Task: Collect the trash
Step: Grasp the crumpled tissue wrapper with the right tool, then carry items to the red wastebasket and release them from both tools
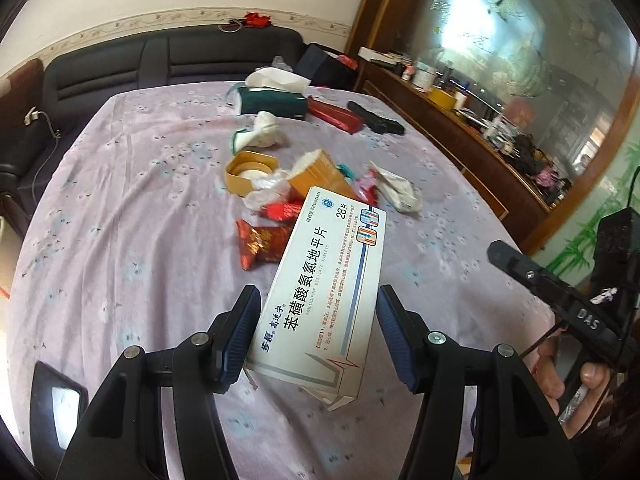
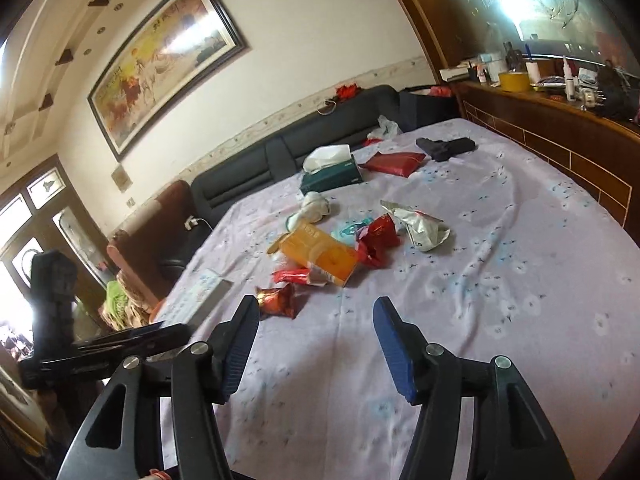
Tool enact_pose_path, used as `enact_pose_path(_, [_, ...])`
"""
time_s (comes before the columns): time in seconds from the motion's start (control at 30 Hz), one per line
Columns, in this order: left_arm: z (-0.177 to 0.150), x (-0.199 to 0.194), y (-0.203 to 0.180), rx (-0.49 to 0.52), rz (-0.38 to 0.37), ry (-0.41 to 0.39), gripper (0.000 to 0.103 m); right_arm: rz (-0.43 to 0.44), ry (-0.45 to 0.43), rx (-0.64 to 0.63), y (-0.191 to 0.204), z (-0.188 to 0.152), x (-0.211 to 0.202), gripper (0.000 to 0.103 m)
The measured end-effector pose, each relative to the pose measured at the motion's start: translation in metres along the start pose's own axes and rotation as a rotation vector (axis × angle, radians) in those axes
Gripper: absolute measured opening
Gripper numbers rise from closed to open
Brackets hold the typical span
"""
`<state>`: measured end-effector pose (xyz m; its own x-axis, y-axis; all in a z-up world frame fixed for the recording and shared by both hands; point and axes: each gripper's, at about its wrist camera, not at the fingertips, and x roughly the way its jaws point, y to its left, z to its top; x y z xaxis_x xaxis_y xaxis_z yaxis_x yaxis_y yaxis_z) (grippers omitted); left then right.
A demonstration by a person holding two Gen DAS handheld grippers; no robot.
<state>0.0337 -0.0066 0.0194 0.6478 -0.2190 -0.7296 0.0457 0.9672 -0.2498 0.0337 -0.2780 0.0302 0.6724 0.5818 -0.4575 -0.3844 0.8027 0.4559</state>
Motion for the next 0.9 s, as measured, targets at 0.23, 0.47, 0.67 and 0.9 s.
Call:
enact_pose_path(0.23, [0.015,0.013,0.022,-0.055,0.036,-0.001,0.059,0.07,0.068,0.069,-0.018,0.014,0.051,0.063])
enact_pose_path(0.47, [0.016,0.015,0.035,-0.076,0.048,0.001,0.059,0.016,0.082,0.014,-0.021,0.039,0.087,0.066])
enact_pose_path(0.67, [0.011,0.017,0.037,-0.085,0.043,0.009,0.059,-0.161,0.092,0.042,-0.074,0.079,0.127,0.067])
enact_pose_path(0.9, [0.01,0.016,0.037,-0.09,0.035,0.008,0.059,-0.234,0.221,0.071,-0.106,0.084,0.188,0.052])
